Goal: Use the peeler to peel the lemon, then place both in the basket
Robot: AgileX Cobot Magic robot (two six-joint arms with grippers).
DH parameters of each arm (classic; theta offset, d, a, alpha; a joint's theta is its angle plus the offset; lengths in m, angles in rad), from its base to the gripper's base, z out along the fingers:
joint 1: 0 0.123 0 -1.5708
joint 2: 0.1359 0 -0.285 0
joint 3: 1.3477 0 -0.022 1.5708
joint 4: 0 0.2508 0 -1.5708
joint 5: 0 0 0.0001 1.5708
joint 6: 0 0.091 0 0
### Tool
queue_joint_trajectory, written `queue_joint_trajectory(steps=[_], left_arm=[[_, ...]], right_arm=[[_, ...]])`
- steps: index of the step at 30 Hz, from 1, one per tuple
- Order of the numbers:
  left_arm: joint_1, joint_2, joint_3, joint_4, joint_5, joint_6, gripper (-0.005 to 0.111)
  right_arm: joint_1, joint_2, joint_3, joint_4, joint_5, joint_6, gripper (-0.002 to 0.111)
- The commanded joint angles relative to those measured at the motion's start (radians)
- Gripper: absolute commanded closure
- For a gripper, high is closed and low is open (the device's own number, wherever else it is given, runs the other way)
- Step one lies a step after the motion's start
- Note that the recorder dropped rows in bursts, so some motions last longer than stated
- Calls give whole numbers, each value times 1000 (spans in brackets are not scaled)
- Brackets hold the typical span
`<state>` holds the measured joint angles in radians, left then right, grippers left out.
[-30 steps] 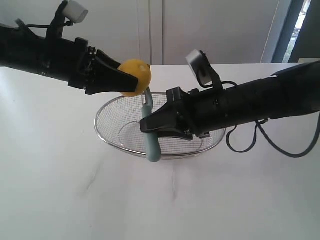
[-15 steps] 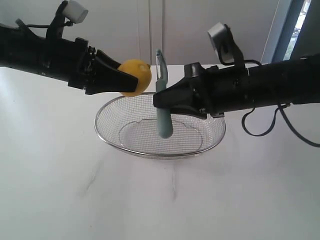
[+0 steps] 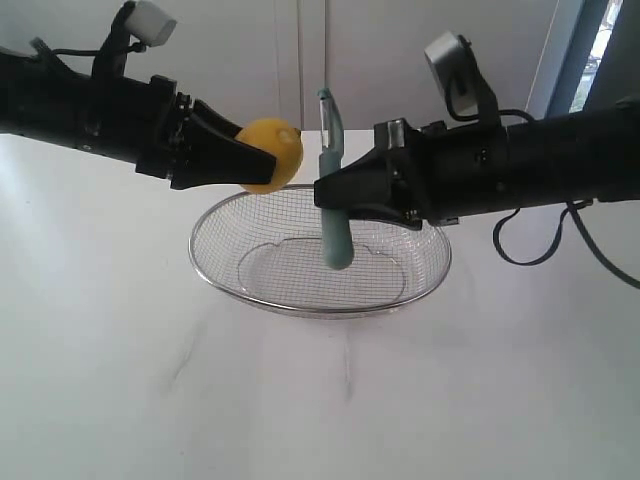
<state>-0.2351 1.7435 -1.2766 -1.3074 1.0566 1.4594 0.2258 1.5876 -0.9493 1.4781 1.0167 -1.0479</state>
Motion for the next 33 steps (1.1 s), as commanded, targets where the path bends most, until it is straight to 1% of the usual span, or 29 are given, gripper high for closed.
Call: queue_joint_trajectory(steps=[1,9,16,23,33], left_arm=[[3,-6,-5,-30,31,3,107],[3,-6,-5,-30,33,3,107],[3,-6,-5,-30,33,3,107],[3,-6,-5,-30,35,3,107],[3,-6,-5,-30,35,3,107]], right_arm=[[-5,-5,-4,-7,-14,-2,108],[-4,66,-4,0,16,-2,108],[54,104,-4,1,30,-2,108],[91,130,-4,1,49,-2,108],[93,146,-8,9,58,-2,108]])
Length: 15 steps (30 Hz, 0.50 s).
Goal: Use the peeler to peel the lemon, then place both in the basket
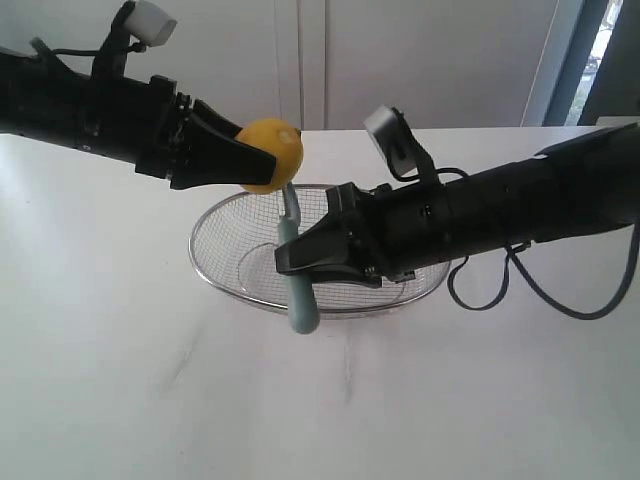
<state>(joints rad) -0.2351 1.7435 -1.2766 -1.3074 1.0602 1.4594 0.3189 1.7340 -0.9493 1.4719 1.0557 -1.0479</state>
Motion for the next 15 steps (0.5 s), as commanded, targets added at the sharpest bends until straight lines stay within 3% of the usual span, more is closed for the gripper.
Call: queue_joint_trajectory(steps=[1,15], left_arm=[[3,-6,-5,-30,31,3,107],[3,-6,-5,-30,31,3,107]], right_arm=[[-1,0,-8,15,19,-2,108],[-11,-37,-8,20,-6,13,108]])
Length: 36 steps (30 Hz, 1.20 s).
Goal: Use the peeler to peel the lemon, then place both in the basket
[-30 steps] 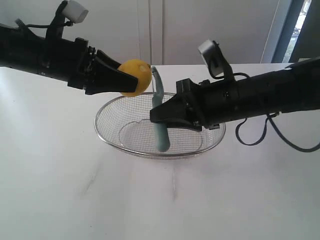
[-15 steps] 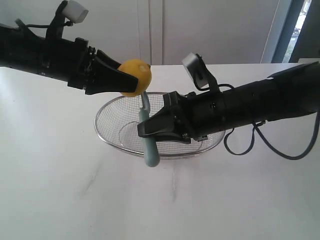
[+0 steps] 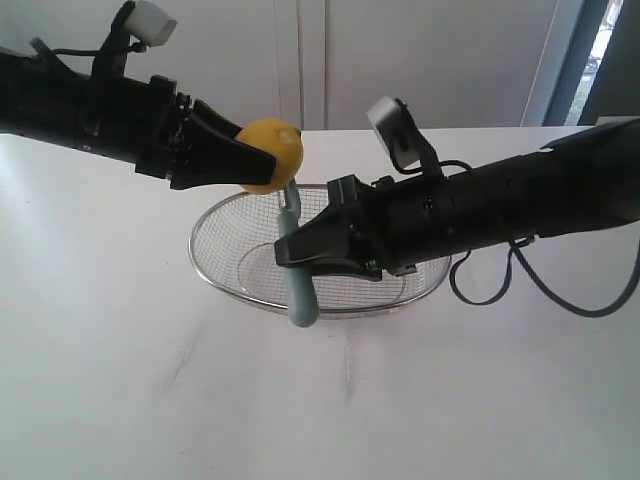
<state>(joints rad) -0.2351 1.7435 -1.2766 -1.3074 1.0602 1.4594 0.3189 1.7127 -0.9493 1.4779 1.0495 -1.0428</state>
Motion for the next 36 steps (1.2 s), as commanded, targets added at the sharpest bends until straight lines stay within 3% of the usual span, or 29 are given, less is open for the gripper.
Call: queue_joint_trajectory(steps=[1,13,36], left_arm=[[3,-6,-5,-30,31,3,107],[3,-6,-5,-28,31,3,107],[3,-6,-5,-26,31,3,107]], right_arm=[[-16,-18,-8,17,-2,11,108],[-96,-102,-8,42,25,11,108],[-100,-141,-8,-6,-55,-16,108]])
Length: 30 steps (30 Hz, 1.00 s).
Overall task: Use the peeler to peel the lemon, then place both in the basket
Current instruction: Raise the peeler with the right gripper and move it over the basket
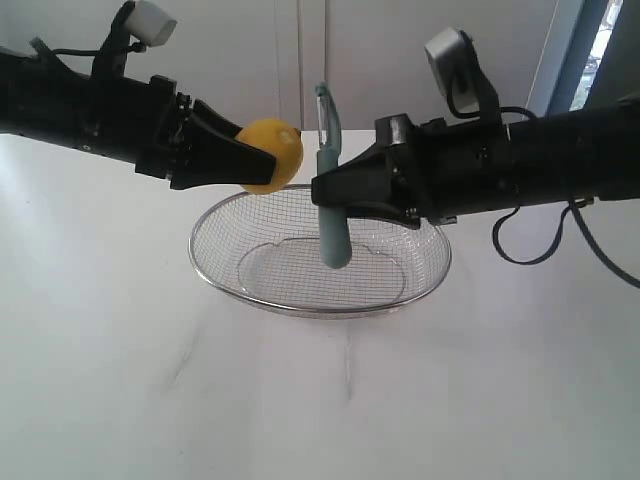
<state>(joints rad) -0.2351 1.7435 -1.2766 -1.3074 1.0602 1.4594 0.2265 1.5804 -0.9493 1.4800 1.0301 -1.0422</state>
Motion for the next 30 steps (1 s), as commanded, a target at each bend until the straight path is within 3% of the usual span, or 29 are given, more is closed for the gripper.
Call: queue_joint_trajectory(steps=[1,8,16,30], left_arm=[[3,-6,-5,-26,31,3,107],[3,-6,-5,-26,36,3,107],[3,-6,-5,-28,36,3,107],[3,-6,-5,-30,36,3,107]], right_arm=[[-8,-8,-8,-8,-52,-17,108],[-8,-8,-46,-67,-177,49,108],[-8,-8,-170,-346,-251,285,108],[-5,97,-393,-767,-174,636,108]])
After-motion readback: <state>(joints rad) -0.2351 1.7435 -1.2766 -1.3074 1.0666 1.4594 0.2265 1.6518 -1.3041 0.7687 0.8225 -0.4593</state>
